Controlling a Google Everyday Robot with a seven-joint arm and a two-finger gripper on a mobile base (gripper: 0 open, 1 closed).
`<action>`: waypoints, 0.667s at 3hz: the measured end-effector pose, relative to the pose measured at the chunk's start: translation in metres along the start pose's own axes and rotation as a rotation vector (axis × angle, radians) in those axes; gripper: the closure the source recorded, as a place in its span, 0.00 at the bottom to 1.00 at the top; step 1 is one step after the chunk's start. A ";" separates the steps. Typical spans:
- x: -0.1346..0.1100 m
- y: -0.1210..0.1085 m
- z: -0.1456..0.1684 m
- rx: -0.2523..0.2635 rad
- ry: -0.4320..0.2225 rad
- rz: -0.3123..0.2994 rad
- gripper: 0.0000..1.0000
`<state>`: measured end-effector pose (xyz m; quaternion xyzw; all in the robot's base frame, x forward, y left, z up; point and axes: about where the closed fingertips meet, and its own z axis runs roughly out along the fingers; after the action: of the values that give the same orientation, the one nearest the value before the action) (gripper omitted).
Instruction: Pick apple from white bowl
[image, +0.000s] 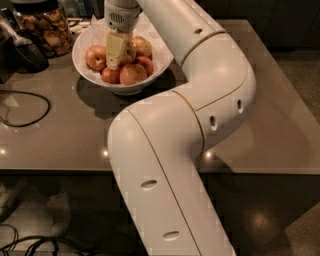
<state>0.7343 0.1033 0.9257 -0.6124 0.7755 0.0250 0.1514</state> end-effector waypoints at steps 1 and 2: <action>0.000 0.001 0.003 -0.005 0.005 -0.003 0.24; 0.002 0.000 0.004 -0.004 0.011 -0.005 0.25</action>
Offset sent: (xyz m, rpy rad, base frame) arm -0.0158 -0.0198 0.0003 -0.0700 0.0790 0.0105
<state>0.7349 0.1023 0.9211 -0.6148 0.7747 0.0227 0.1458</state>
